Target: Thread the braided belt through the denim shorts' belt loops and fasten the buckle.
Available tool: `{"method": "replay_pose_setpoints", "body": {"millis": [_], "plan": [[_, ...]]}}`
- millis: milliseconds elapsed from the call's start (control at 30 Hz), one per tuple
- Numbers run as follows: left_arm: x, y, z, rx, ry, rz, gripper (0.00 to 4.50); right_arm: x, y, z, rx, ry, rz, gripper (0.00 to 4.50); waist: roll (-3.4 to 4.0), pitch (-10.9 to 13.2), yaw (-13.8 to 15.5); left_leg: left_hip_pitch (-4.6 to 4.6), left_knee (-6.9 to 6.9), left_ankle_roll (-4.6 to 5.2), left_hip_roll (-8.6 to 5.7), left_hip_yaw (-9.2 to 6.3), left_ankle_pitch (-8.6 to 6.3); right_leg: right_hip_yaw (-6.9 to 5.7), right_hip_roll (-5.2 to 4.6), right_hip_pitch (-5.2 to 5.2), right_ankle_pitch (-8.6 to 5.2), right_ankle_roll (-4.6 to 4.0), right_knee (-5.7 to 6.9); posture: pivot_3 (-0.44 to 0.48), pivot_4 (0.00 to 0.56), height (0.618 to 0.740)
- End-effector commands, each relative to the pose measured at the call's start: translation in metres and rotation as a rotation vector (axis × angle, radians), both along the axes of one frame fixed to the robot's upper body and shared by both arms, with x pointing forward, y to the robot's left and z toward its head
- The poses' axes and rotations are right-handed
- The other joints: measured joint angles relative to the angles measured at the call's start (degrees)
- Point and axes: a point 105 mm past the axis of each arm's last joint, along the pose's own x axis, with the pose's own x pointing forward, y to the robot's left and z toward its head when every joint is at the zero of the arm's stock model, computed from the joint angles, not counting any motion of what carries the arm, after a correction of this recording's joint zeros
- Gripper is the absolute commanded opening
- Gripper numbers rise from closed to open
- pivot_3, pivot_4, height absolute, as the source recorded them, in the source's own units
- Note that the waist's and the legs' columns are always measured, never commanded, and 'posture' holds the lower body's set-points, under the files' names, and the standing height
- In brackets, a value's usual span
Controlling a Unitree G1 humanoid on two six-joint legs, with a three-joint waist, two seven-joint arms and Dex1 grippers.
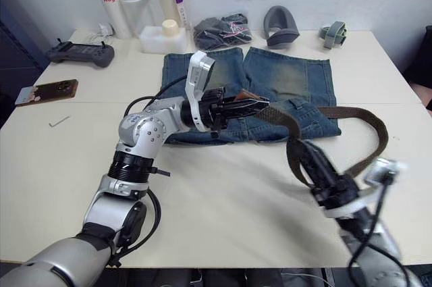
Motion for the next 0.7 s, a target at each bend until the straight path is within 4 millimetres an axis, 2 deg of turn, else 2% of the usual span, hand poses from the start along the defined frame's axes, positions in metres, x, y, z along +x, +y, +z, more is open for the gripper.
{"method": "replay_pose_setpoints", "body": {"millis": [33,167,200,267,400,533,633,700], "plan": [[0.0,-0.001,0.008,-0.013,-0.02,-0.014,0.0,-0.021,-0.021,0.047,-0.071,-0.119,0.037,4.43,-0.02,0.06,0.17,0.0,0.0,0.04,-0.01,0.04,-0.02,0.03,0.0,-0.02,0.0,0.0,-0.01,0.0,0.15,0.649],[-0.004,-0.012,0.008,-0.009,0.021,-0.075,0.0,-0.038,0.045,0.052,-0.06,-0.093,0.337,4.43,-0.15,0.09,0.33,0.02,-0.07,0.14,0.15,-0.19,-0.07,-0.07,0.21,0.01,0.0,0.01,-0.04,0.0,0.15,0.649],[-0.004,-0.015,0.01,-0.02,0.043,-0.087,0.0,-0.038,0.064,0.042,-0.04,-0.066,0.382,4.43,-0.15,0.09,0.36,0.01,-0.08,0.15,0.16,-0.29,-0.08,-0.09,0.26,0.01,0.0,0.01,-0.04,0.0,0.15,0.649],[-0.004,-0.02,0.015,-0.039,0.088,-0.11,0.0,-0.034,0.086,0.027,0.009,-0.027,0.399,4.43,-0.31,0.08,0.44,-0.01,-0.1,0.18,0.17,-0.44,-0.06,-0.14,0.32,0.01,0.0,0.0,-0.04,0.0,0.15,0.649],[-0.017,-0.017,0.021,-0.035,0.131,-0.211,0.0,-0.017,0.089,0.006,0.123,0.019,0.306,4.43,-0.06,0.0,0.51,-0.12,-0.1,0.2,0.11,-0.53,-0.03,-0.18,0.25,-0.02,0.03,0.05,-0.11,0.0,0.15,0.649],[-0.035,-0.003,0.019,-0.007,0.16,-0.315,0.0,-0.003,0.084,-0.011,0.242,0.025,0.218,4.43,-0.08,0.01,0.53,-0.15,-0.08,-0.12,0.1,-0.44,0.14,-0.15,0.18,-0.01,0.05,0.08,-0.18,0.0,0.15,0.649],[-0.034,0.002,0.01,0.044,0.177,-0.294,0.0,0.005,0.076,-0.007,0.293,-0.04,0.164,4.43,-0.07,0.01,0.66,-0.14,-0.06,-0.15,0.09,-0.42,0.16,-0.14,0.14,-0.02,-0.05,-0.12,-0.16,0.0,0.15,0.649],[-0.028,0.004,0.005,0.056,0.19,-0.243,0.0,0.003,0.081,-0.001,0.275,-0.101,0.191,4.43,-0.03,0.02,0.71,-0.12,-0.04,-0.16,0.08,-0.39,0.16,-0.11,0.12,-0.02,-0.18,-0.37,-0.12,0.0,0.15,0.649]]}}
